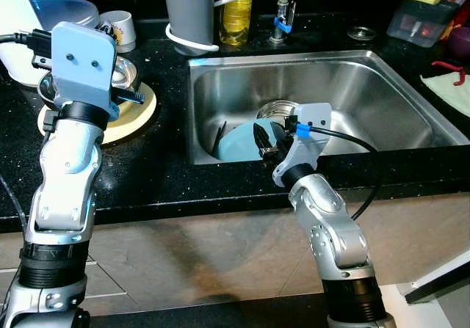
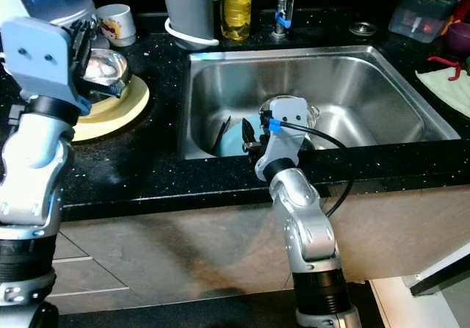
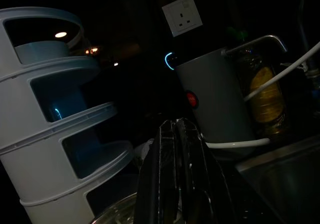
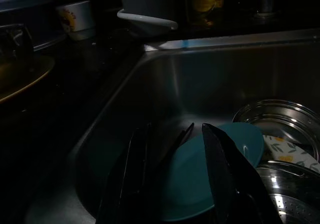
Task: Kitchen organization
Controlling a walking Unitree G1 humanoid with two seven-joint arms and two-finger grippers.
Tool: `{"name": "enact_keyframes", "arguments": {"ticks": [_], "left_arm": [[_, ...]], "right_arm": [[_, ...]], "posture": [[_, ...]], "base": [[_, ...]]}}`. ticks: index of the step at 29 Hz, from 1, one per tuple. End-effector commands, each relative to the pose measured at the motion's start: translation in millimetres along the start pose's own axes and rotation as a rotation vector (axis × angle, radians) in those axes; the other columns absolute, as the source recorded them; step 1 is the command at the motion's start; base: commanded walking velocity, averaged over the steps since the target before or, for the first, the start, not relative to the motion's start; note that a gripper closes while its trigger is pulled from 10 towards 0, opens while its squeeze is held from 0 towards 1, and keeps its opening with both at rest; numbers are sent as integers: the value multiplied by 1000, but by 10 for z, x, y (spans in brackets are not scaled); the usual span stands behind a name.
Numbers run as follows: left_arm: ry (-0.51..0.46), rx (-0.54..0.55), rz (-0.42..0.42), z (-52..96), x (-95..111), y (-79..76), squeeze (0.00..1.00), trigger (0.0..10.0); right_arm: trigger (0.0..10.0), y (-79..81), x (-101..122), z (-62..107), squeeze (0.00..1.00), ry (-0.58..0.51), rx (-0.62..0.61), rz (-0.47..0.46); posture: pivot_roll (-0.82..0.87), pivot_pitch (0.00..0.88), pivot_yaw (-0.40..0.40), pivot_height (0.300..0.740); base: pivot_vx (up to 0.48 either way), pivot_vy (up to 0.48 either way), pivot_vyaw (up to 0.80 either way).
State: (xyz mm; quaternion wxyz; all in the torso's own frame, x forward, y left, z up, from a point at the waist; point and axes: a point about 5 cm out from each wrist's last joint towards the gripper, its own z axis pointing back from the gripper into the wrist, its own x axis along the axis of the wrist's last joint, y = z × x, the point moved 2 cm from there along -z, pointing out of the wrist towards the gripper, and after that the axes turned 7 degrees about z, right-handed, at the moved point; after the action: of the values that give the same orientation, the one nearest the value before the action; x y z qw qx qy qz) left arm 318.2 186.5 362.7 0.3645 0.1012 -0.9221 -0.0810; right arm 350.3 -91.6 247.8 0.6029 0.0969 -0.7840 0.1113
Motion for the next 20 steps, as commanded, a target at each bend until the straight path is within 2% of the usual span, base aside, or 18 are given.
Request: {"name": "enact_keyframes", "arguments": {"ticks": [1,9,14,15,20], "left_arm": [[-28,7,-1,-20,79,16,0,0],[-47,11,-2,-81,138,25,0,0],[-100,9,19,-166,237,14,0,0],[-148,-25,60,-211,336,-56,0,0],[-198,-74,108,-238,446,-174,0,0]], "right_arm": [[10000,9,-3,8,0,0,1,-11],[10000,10,-2,9,0,-4,-1,-13],[10000,10,6,4,0,-7,-1,-11],[10000,6,10,5,0,-9,-3,-11],[10000,1,10,8,0,-10,-6,-11]], "posture": [[-51,197,29,740],[-50,185,30,740],[-50,185,30,740],[-51,179,32,740],[-51,179,32,740]], "base": [[0,0,0],[0,0,0],[0,0,0],[0,0,0],[0,0,0]]}}
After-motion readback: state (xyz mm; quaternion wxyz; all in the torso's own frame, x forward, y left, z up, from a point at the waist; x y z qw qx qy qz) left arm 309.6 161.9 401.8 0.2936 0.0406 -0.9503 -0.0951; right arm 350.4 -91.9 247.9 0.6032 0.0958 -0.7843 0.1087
